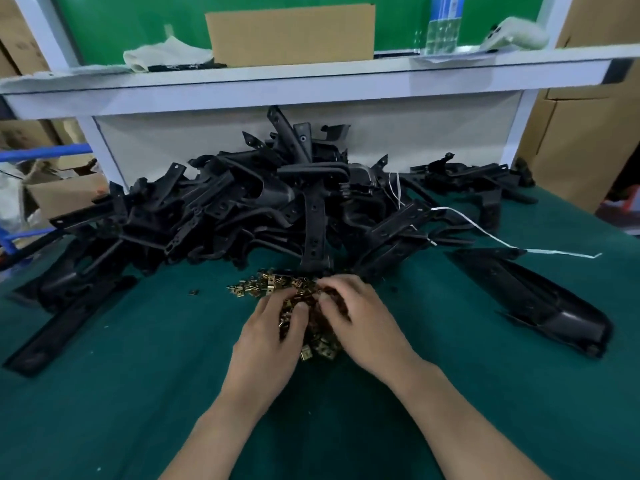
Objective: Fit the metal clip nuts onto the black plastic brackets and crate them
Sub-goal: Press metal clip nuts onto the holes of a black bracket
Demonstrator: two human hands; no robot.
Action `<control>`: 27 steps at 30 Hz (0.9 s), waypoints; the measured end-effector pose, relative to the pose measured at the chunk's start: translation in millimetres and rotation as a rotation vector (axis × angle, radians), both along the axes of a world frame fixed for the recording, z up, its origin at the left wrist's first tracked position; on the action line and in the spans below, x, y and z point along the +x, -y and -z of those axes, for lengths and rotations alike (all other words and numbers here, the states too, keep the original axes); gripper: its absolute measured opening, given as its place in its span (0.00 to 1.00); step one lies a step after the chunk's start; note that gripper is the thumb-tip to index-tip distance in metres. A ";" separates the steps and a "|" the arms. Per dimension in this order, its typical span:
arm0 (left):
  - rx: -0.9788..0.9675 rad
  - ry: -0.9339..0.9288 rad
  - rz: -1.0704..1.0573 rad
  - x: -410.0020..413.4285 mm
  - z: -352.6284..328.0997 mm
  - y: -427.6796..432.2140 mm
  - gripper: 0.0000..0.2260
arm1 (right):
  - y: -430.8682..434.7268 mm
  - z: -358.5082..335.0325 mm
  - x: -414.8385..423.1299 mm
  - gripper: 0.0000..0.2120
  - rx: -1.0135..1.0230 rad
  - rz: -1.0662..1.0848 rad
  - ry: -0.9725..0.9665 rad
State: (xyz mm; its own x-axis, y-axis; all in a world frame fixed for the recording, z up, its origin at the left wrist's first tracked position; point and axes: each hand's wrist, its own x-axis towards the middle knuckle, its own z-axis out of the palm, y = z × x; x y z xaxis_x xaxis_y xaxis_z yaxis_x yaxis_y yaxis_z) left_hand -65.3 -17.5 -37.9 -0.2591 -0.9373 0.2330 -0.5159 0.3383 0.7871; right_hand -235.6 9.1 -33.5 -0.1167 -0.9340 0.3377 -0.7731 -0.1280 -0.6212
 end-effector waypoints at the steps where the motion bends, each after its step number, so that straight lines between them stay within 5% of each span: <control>1: -0.005 0.005 0.011 0.0 0.2 -0.9 0.18 | 1.1 -1.6 -2.7 0.16 -0.056 0.072 0.048; 5: -0.010 0.020 0.011 -0.6 -1.8 -1.9 0.19 | 7.4 -8.8 -22.2 0.12 -0.160 0.339 0.343; 9: 0.008 -0.003 0.026 -0.4 -3.4 -4.0 0.19 | 13.2 -14.1 -34.9 0.17 -0.112 0.247 0.711; 17: 0.007 0.022 0.008 -0.1 -5.7 -4.9 0.20 | 23.1 -16.7 -43.2 0.19 0.073 0.173 0.663; 27: -0.014 0.019 0.013 1.2 -5.9 -5.0 0.21 | 13.6 -15.2 -43.8 0.24 -0.390 0.419 0.589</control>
State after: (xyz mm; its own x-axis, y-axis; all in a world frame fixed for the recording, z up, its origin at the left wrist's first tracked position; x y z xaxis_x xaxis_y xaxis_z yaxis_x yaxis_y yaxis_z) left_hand -64.1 -12.5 -31.9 -0.2759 -0.9305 0.2410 -0.5259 0.3560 0.7725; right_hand -279.4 -4.5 -18.3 -0.6895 -0.6017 0.4033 -0.3659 -0.1912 -0.9108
